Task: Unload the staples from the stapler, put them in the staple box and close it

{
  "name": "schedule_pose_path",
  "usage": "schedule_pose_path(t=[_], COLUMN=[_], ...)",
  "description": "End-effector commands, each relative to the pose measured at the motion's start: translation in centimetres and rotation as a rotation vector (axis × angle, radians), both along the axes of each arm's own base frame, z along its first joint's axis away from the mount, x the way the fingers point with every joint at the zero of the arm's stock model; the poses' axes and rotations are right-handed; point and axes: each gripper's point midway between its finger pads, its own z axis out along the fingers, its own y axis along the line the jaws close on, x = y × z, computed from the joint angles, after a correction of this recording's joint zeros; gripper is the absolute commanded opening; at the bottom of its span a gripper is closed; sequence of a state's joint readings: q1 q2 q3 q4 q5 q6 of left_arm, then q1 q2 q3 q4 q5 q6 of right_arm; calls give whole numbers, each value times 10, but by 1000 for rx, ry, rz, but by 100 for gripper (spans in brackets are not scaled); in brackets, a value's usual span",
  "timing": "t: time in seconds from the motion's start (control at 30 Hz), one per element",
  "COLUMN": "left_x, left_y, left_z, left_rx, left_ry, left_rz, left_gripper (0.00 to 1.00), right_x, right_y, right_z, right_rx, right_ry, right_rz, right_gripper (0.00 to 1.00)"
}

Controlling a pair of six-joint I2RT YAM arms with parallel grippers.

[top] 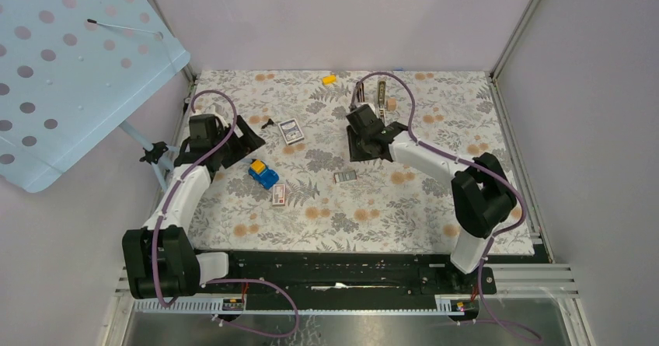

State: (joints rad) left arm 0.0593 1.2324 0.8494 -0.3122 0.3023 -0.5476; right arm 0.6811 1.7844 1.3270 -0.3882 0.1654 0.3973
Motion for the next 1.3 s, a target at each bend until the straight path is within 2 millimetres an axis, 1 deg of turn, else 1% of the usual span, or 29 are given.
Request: schedule_pose_path(t=[0.0, 0.17, 0.23, 0.33, 0.4, 0.47, 0.6, 0.67, 0.73, 0.9, 1.07, 1.13, 1.2, 1.27], left_x=[5, -1, -5, -10, -12, -15, -24, -27, -27, -24, -22, -19, -15, -13], left_y=[18, 35, 44, 53, 55, 54, 59, 60, 61, 67, 66, 59, 47, 34], left_z=[13, 33, 37, 41, 43, 43, 32, 27, 26, 25, 13, 10, 8, 3], left_rx=[76, 111, 117, 125, 118, 113, 104, 97, 100, 126, 126, 102, 69, 37], left_ry=[-67, -103, -116, -120, -118, -106, -86, -82, -81, -78, -58, -63, -72, -63], left_rz=[68, 182, 248, 319, 338, 344, 399, 419, 425, 445, 436, 406, 350, 286], left_gripper=[89, 89, 88, 88, 88, 88, 88, 88, 88, 88, 89, 89, 89, 89], right_x=[-8, -16, -16, -15, -15, -16, -18, -18, -17, -15, -12, -9, -7, -5], right_y=[-11, -17, -18, -19, -21, -23, -32, -38, -42, -40, -37, -37, -36, -35], right_z=[16, 13, 13, 19, 24, 27, 32, 32, 29, 25, 18, 13, 11, 15], right_rx=[53, 81, 79, 75, 75, 75, 54, 45, 40, 47, 45, 38, 34, 35], right_ry=[-7, 23, 31, 24, 10, 1, -12, -22, -18, -5, 3, -2, 3, -1], right_rz=[1, 22, 30, 37, 32, 28, 13, 0, -9, -6, 6, 11, 21, 30], right_gripper=[39, 41, 42, 45, 46, 46, 48, 49, 50, 52, 52, 54, 54, 55])
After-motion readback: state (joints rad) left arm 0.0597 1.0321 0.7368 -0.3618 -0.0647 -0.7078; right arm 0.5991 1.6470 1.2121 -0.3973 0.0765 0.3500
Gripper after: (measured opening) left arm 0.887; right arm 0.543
